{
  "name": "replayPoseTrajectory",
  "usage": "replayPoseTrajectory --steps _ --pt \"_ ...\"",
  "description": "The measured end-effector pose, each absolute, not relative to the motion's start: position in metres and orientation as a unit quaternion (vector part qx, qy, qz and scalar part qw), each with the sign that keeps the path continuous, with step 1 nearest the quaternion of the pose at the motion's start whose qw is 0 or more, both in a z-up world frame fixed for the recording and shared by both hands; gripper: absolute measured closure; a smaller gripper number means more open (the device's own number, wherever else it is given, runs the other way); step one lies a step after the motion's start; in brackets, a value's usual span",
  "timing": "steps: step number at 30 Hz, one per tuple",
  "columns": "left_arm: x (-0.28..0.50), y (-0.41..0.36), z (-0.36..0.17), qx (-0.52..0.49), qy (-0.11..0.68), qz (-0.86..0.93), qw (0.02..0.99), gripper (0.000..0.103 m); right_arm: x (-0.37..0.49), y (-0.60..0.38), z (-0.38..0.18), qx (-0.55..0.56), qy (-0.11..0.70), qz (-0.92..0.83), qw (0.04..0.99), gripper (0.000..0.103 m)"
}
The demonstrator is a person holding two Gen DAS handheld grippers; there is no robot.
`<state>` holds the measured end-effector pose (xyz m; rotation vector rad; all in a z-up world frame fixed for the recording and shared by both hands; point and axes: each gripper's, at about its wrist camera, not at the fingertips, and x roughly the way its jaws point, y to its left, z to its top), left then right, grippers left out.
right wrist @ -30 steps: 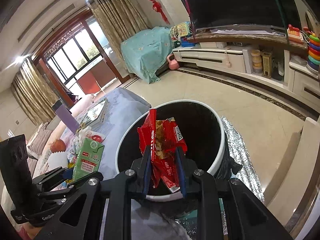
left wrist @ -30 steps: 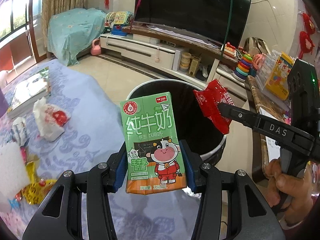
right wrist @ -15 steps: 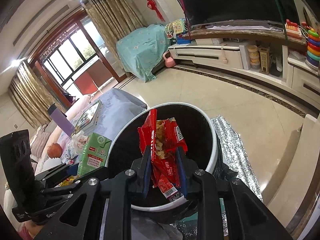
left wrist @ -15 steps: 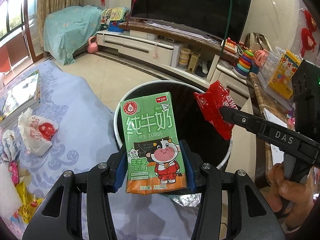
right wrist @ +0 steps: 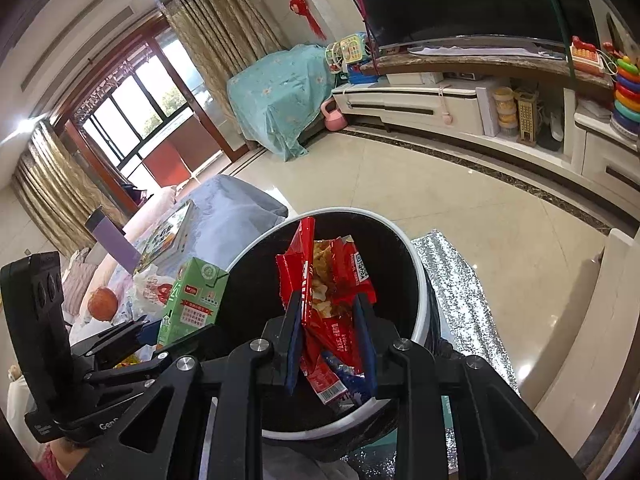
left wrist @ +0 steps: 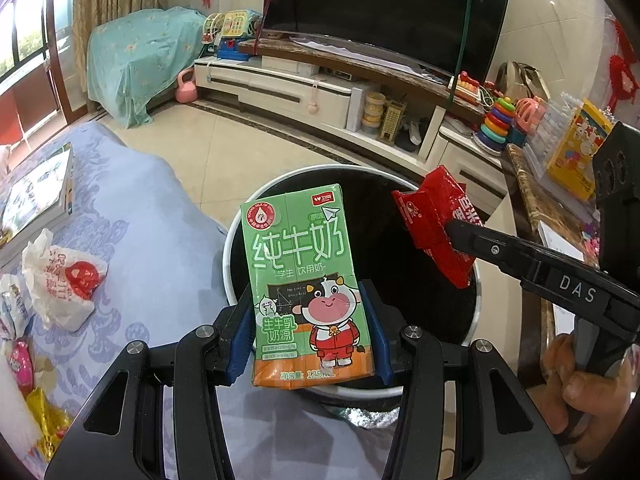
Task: Collect trash
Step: 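Open both tools to drop the carton and snack bag into the bin, then move both open tools back over the table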
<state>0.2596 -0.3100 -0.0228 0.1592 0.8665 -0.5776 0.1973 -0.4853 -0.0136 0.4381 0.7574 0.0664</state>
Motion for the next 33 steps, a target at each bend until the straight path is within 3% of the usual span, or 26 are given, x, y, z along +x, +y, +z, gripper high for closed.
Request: replayPoseTrajectory --steps 2,3,4,6,11,15,23,33 --pt "0.262 -0.312 -0.024 0.076 0.416 -0.275 0.863 0.054 0.199 -0.485 -0.013 0.210 0.366 0.032 0.906 0.073" --pt "0.263 -0.313 -0.025 0.076 0.419 -0.275 0.862 0.049 0.200 -0.485 -0.012 0.210 0.367 0.030 0.906 0.069" --pt "0.263 -0.312 -0.026 0.076 0.420 -0.275 0.861 0.044 0.201 -0.486 -0.012 0.211 0.368 0.029 0.905 0.058" --pt "0.262 -0.311 -0.026 0.075 0.418 -0.268 0.865 0.027 0.202 -0.488 -0.012 0.213 0.369 0.029 0.904 0.053" --pt "0.258 -0.304 -0.023 0.069 0.414 -0.267 0.867 0.025 0.200 -0.489 -0.008 0.215 0.363 0.026 0.906 0.039" --pt "0.246 -0.289 -0.023 0.061 0.412 -0.263 0.870 0.025 0.195 -0.487 -0.005 0.220 0.357 0.025 0.907 0.037" --pt "0.214 -0.242 -0.031 0.027 0.416 -0.246 0.875 0.025 0.176 -0.466 -0.004 0.230 0.348 0.037 0.908 0.012" --pt "0.176 -0.176 -0.040 -0.001 0.417 -0.204 0.886 0.025 0.158 -0.420 -0.018 0.222 0.362 0.068 0.903 0.010"
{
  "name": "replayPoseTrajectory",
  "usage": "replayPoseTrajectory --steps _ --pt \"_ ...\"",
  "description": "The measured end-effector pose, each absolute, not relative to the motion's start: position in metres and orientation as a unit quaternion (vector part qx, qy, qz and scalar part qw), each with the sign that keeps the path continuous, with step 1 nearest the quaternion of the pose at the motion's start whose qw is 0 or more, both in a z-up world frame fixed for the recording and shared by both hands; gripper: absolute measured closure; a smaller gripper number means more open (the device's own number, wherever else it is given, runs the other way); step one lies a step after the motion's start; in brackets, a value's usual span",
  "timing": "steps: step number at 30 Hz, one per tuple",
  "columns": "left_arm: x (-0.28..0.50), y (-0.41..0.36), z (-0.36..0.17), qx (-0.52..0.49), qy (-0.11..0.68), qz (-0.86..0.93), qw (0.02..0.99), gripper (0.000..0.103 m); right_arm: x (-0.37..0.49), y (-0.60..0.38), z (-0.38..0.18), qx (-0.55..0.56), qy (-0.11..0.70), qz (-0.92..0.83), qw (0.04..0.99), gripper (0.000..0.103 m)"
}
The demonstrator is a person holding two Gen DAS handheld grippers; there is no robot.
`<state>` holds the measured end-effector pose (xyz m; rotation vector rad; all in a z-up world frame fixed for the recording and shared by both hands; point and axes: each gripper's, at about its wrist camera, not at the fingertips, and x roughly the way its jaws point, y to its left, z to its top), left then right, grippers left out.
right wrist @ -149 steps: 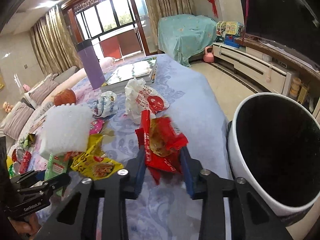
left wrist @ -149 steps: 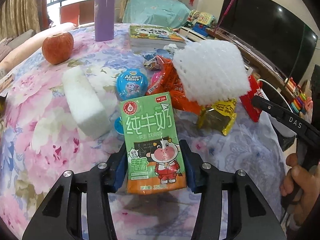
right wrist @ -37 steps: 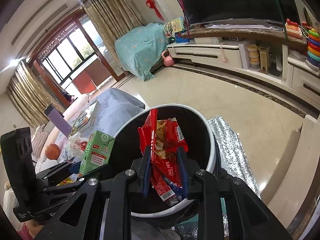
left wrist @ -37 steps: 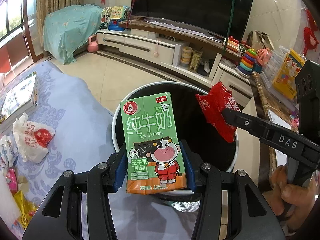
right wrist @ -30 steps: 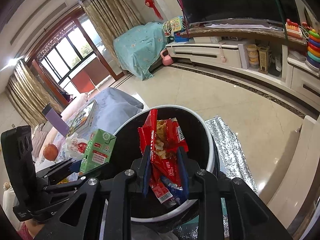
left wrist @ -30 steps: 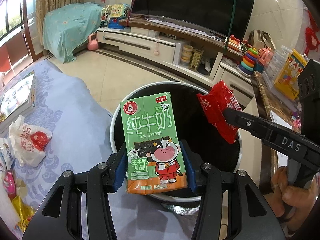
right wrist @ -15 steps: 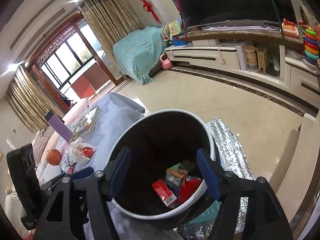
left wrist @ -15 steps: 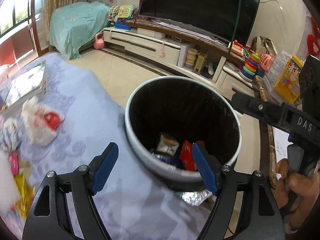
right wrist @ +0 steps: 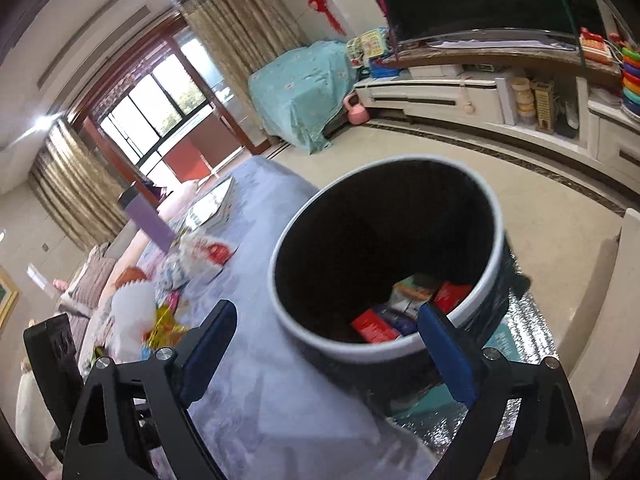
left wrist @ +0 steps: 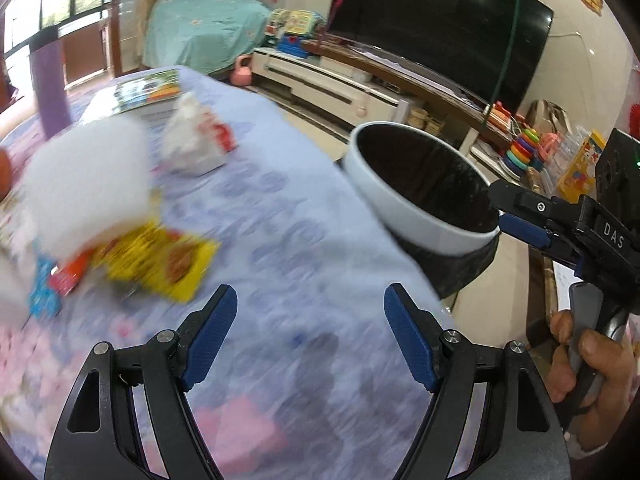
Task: Collect trash
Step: 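Move both open tools back over the table, then grasp the white foam block with the left tool while the right tool grasps the yellow wrapper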
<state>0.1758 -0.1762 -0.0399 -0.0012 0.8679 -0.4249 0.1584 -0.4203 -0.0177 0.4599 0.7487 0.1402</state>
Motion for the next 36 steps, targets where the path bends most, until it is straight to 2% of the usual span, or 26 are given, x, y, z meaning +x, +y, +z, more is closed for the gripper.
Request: replayPoseTrajectory --steps 22,36 --pt "0.149 -0.047 -0.051 -0.067 0.414 -0.097 0.903 0.025 0.155 -0.310 -0.031 0.176 0.393 0.164 0.887 0.010" --pt "0.166 0.014 -0.050 -0.099 0.406 -0.014 0.908 0.022 0.175 -0.248 -0.037 0.132 0.413 0.218 0.874 0.010"
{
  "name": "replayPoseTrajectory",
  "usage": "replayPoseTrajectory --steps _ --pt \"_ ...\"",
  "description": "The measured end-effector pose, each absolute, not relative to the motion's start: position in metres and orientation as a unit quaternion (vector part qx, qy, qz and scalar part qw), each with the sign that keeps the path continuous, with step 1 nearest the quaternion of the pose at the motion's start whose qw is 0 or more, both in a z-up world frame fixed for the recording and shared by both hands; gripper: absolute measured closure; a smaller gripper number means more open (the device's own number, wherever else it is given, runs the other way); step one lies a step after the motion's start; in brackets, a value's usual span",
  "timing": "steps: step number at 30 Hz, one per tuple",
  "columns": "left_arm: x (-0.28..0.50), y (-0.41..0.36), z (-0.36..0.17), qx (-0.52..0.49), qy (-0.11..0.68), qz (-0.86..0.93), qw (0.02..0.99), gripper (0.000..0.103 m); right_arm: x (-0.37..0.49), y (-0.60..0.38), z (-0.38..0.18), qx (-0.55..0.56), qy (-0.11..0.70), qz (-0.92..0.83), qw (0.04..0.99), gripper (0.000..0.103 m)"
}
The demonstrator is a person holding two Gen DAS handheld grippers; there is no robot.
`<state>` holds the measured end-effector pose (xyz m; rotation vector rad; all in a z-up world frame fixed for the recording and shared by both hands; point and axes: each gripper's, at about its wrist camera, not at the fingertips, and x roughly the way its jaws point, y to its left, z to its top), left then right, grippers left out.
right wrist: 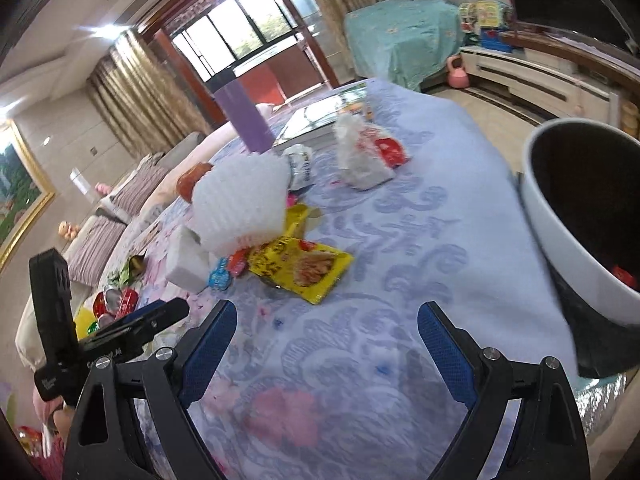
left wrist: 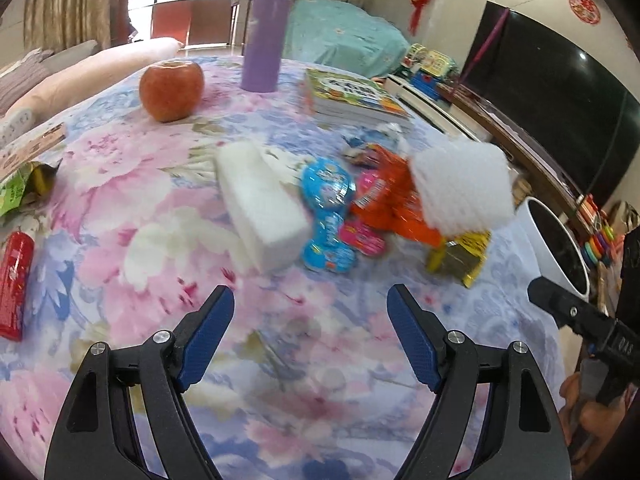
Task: Collect trash
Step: 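Grasp the white foam block with the left tool while the right tool grasps the yellow wrapper, then lift the foam block and yellow wrapper toward the trash bin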
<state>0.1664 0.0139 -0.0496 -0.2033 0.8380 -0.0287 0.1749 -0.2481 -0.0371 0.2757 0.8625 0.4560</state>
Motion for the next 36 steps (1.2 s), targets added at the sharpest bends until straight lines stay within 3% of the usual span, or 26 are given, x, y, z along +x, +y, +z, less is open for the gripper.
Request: replayPoseTrajectory --steps 12,13,14,15,17,19,23,36 --pt "0.205 0.041 -0.057 -0.108 0.407 0.024 0.907 0.019 0.207 -0.210 -0.042 0.097 0.413 0.244 0.872 0.011" --pt "0.207 0.042 -0.059 -0.109 0.408 0.024 0.906 0.019 0.208 -0.208 -0.044 0.094 0.416 0.244 0.871 0.015" --pt "0.210 0.045 -0.063 -0.113 0.412 0.024 0.904 0.022 0.210 -0.205 -0.047 0.089 0.419 0.242 0.871 0.028" --pt "0.211 0.046 -0.064 -0.116 0.413 0.021 0.903 0.034 0.210 -0.204 -0.049 0.086 0.423 0.240 0.870 0.037" --pt "0.213 0.049 -0.068 -0.124 0.421 0.006 0.899 0.049 0.210 -0.204 -0.053 0.085 0.430 0.238 0.866 0.073" --pt "0.211 0.047 -0.068 -0.127 0.419 -0.009 0.899 0.062 0.209 -0.208 -0.054 0.095 0.432 0.243 0.863 0.092" --pt "0.202 0.037 -0.062 -0.106 0.411 -0.014 0.905 0.067 0.198 -0.219 -0.050 0.106 0.421 0.243 0.867 0.096" --pt "0.146 0.007 -0.044 -0.106 0.400 -0.064 0.908 0.068 0.156 -0.256 -0.036 0.122 0.407 0.227 0.876 0.099"
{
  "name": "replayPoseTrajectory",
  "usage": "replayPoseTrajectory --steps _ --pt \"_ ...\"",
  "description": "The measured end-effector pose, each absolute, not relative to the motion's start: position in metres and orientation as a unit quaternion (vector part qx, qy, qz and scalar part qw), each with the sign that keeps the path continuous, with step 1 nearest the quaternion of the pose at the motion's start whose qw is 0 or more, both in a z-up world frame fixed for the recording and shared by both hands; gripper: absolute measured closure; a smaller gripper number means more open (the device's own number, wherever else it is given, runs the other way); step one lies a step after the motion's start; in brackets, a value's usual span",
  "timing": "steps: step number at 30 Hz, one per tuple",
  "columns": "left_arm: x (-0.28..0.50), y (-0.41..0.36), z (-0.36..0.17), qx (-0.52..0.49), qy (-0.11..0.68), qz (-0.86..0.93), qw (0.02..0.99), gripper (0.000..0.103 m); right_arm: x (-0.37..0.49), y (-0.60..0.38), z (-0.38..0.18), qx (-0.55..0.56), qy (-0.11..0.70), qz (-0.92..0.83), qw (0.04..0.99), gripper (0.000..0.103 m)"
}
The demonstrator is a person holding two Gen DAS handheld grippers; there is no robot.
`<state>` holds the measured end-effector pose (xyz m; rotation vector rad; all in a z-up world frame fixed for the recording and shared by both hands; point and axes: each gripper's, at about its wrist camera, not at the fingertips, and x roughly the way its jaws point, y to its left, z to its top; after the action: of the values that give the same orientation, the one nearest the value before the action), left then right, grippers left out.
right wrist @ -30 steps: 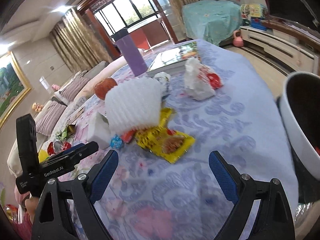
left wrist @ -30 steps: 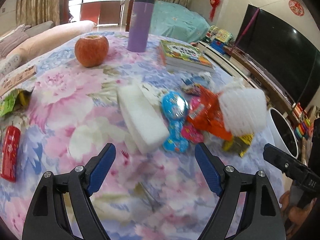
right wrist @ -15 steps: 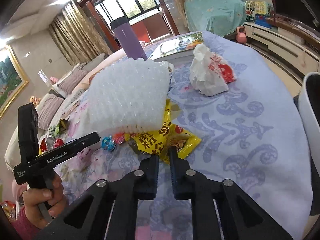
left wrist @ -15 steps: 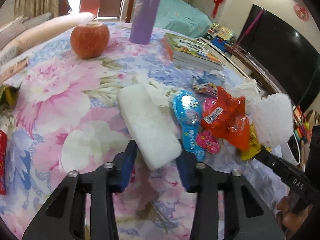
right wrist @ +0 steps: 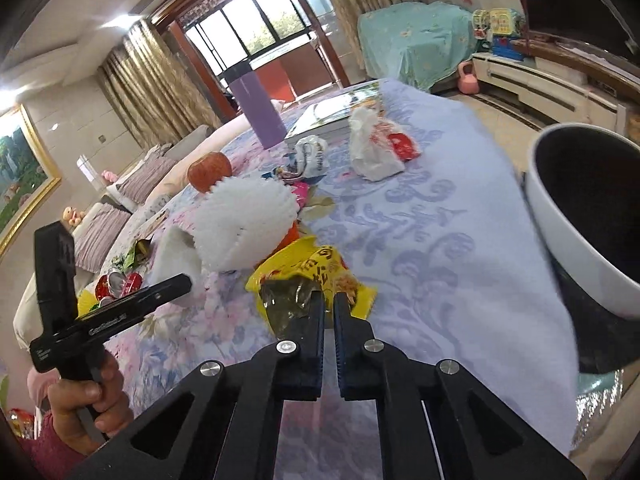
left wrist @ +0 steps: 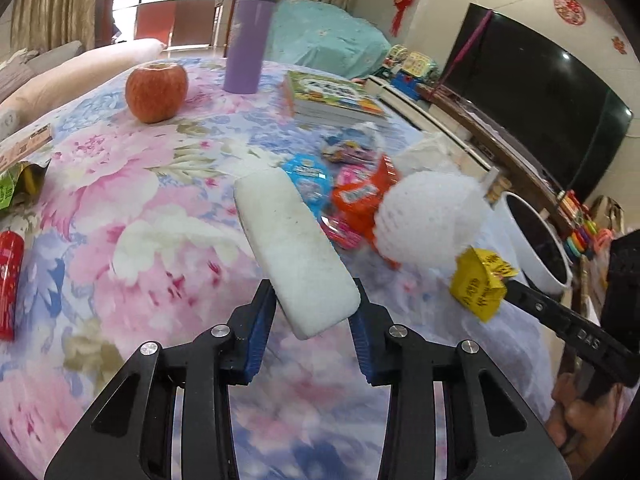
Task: Collect trash
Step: 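Lift the foam block and yellow wrapper toward the trash bin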
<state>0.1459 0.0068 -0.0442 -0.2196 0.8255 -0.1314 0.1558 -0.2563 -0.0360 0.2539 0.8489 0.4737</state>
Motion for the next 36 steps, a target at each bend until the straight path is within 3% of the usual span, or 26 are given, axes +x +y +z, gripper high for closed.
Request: replayPoseTrajectory --steps 6,9,11,12,13,14,16,21,23,24,25,26,28,36 --pt "0.125 -0.022 -0.041 -0.088 0.404 -0.101 0.905 0.068 0.144 -0.275 -0.034 0.131 0.397 0.207 0.884 0.100" --pt "0.119 -0.032 -0.041 -0.086 0.406 -0.113 0.903 0.068 0.142 -0.278 -0.035 0.136 0.403 0.207 0.881 0.089" --pt "0.115 -0.034 -0.039 -0.082 0.405 -0.114 0.904 0.068 0.141 -0.278 -0.036 0.146 0.405 0.211 0.878 0.068" --pt "0.114 -0.033 -0.038 -0.082 0.404 -0.113 0.904 0.068 0.141 -0.276 -0.036 0.153 0.401 0.218 0.876 0.044" --pt "0.113 -0.033 -0.038 -0.082 0.403 -0.112 0.904 0.068 0.140 -0.273 -0.035 0.157 0.397 0.226 0.876 0.027" --pt "0.112 -0.031 -0.037 -0.082 0.403 -0.111 0.905 0.068 0.137 -0.269 -0.034 0.154 0.393 0.230 0.877 0.018" --pt "0.110 -0.028 -0.038 -0.083 0.404 -0.107 0.905 0.068 0.139 -0.256 -0.033 0.133 0.390 0.233 0.881 0.016" --pt "0.105 -0.021 -0.041 -0.086 0.410 -0.103 0.902 0.068 0.159 -0.232 -0.041 0.095 0.399 0.229 0.883 0.016" --pt "0.103 -0.022 -0.041 -0.086 0.412 -0.107 0.901 0.068 0.167 -0.228 -0.045 0.083 0.399 0.222 0.886 0.021" --pt "0.101 -0.025 -0.041 -0.084 0.412 -0.111 0.901 0.068 0.169 -0.228 -0.048 0.080 0.400 0.219 0.887 0.031" --pt "0.099 -0.027 -0.040 -0.083 0.411 -0.115 0.900 0.068 0.171 -0.228 -0.049 0.080 0.402 0.219 0.886 0.057" --pt "0.098 -0.031 -0.040 -0.080 0.411 -0.121 0.900 0.068 0.172 -0.230 -0.050 0.082 0.407 0.218 0.883 0.077" --pt "0.096 -0.039 -0.039 -0.075 0.412 -0.134 0.898 0.068 0.169 -0.236 -0.049 0.091 0.406 0.215 0.883 0.089" --pt "0.097 -0.089 -0.038 -0.048 0.418 -0.195 0.886 0.068 0.138 -0.288 -0.030 0.140 0.379 0.202 0.892 0.092"
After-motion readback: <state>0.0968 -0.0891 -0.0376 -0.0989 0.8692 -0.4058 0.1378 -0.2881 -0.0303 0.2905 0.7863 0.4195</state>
